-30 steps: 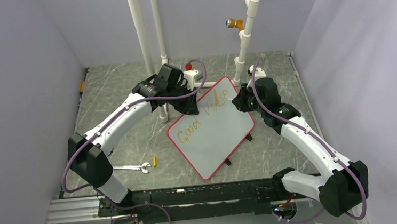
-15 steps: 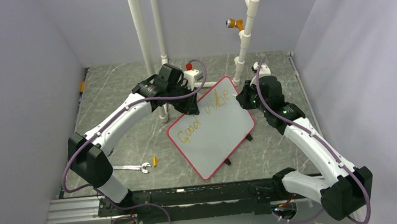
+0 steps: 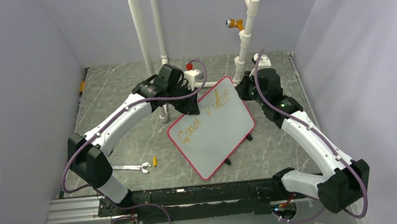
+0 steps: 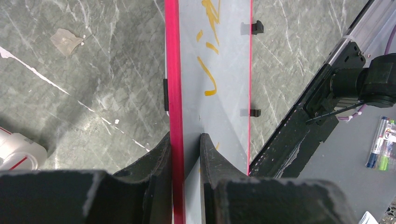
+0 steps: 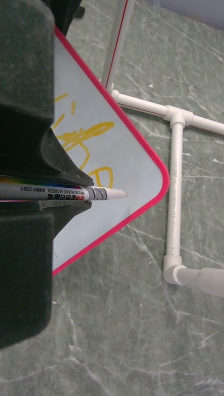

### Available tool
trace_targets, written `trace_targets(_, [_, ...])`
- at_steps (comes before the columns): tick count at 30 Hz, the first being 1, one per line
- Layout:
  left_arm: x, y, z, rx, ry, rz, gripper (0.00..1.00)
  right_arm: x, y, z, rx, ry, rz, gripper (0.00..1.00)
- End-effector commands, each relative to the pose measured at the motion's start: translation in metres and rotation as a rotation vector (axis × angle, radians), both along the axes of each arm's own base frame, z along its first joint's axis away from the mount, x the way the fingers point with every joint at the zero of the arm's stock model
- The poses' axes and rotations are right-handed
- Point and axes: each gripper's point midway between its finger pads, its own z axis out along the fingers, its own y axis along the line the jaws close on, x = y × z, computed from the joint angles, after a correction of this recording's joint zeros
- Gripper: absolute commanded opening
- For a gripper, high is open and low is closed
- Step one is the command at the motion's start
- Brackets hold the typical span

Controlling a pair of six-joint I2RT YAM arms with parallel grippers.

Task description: Write a sentence on the whiteboard

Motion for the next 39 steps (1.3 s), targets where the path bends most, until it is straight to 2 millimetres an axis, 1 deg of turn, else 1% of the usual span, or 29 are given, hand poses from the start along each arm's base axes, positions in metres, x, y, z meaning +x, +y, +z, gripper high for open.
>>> trace_targets(1, [0.006,0.010,-0.004,0.081,-0.100,-0.027,0.00,0.018,0.004,0.035,0.034,-0.099,-0.018,0.00])
trace_targets(8, [0.005,0.010,-0.003,0.080,-0.103,-0.027,0.00,0.024,0.005,0.030,0.025,-0.090,-0.024,0.00])
trace_targets(12, [0.005,0.009,-0.003,0.081,-0.102,-0.030,0.00,0.028,0.005,0.023,0.010,-0.081,-0.029,0.00])
trace_targets(19, [0.006,0.010,-0.004,0.085,-0.104,-0.028,0.00,0.033,0.005,0.020,-0.008,-0.078,-0.031,0.00])
trace_targets(33, [0.005,0.011,-0.001,0.084,-0.112,-0.026,0.00,0.031,0.025,0.004,0.008,-0.021,0.076,0.00])
trace_targets(35, [0.005,0.011,-0.001,0.084,-0.112,-0.027,0.00,0.028,0.030,0.002,0.022,-0.011,0.107,0.00])
trace_targets(39, [0.006,0.012,-0.001,0.086,-0.113,-0.026,0.00,0.025,0.033,-0.001,0.031,0.000,0.122,0.00])
